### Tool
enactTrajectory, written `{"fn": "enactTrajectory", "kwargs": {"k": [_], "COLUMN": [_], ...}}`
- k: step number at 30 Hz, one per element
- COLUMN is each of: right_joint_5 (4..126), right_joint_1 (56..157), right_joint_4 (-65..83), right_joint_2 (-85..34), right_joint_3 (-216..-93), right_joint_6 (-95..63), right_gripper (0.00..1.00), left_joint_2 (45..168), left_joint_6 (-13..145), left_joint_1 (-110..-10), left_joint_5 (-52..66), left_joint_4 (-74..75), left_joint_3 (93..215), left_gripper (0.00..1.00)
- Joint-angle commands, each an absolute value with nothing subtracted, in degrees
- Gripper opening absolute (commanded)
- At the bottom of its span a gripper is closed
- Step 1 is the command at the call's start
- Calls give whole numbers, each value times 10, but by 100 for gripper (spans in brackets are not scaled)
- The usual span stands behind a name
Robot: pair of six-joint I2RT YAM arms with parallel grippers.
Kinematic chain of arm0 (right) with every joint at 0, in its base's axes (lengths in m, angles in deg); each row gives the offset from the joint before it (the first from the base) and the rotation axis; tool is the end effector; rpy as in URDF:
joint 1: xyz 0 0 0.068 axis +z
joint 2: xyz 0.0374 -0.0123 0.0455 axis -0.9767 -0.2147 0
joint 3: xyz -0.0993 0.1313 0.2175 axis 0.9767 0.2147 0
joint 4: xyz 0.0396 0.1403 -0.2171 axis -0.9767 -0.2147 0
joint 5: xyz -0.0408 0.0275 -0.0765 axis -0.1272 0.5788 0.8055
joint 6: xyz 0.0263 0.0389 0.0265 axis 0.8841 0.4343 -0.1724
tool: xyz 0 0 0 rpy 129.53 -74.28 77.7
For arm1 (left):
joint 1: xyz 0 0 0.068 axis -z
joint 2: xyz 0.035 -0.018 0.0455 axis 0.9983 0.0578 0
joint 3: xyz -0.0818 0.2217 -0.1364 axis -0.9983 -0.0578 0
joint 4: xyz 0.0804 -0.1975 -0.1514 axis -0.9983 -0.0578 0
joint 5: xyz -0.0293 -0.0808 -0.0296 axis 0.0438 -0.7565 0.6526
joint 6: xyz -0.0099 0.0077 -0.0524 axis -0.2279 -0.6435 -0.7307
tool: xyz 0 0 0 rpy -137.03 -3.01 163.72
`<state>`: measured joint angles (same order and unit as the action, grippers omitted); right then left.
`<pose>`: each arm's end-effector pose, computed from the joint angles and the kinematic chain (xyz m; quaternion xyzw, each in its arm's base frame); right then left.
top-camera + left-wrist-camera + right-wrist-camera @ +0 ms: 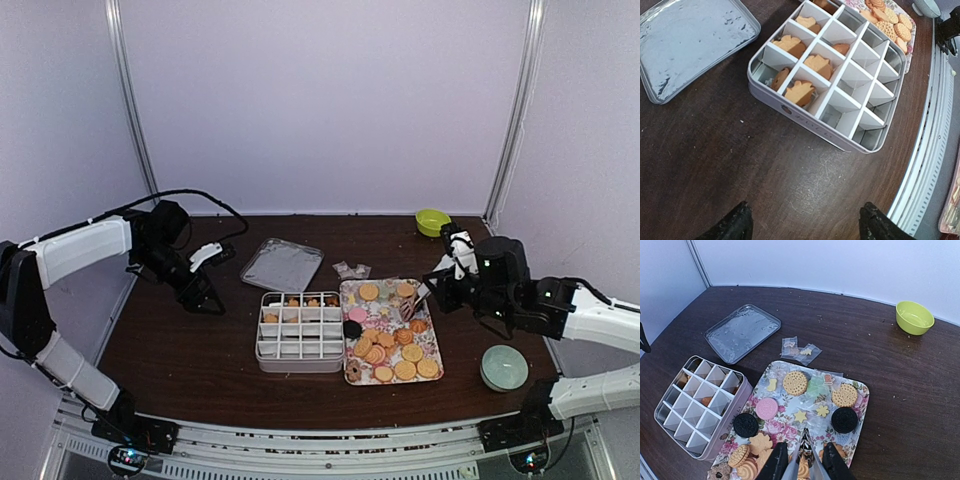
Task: Pack the cookies
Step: Move the packing box to the center of the board, then pick up the fake cookies from the plate.
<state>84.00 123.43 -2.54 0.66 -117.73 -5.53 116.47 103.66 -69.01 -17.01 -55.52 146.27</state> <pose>0.1557 0.1505 0.2686 -0.1619 0.8383 0.2000 0.4806 0.2572 -0.1020 0.2451 0.3906 0.8691 -0.2660 0.1460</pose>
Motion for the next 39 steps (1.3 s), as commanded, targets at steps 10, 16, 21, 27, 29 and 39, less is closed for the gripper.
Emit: {"fn": "enactTrajectory", "kwargs": {"k": [10,16,21,27,29,39], "right_joint_5": [886,882,861,836,832,854], "right_joint_1": [1232,1233,1233,1235,1239,1262], "right_joint_4": [-82,-51,-45,-13,7,26], "right_joint_2": [65,41,19,27,34,31], "right_joint_3": [-1168,-1168,-1172,-1157,-1151,-1171], "right_joint_6": [-61,-67,-75,-76,-78,-118], "right_gripper": [48,43,36,29,26,15], "left_joint_2": [1142,1143,1142,1150,1152,1150], "left_joint_6": [1040,1038,1042,1042,1042,1046], "left_joint_1": [-693,-694,-694,-694,-694,-694], "left_joint_5": [-152,-151,-147,-150,-153,-152], "left_joint_4": [-564,-568,-574,-574,-574,-577], "left_joint_3": [1476,1485,1489,1492,1492,1492], "left_gripper": [76,76,76,76,75,75]}}
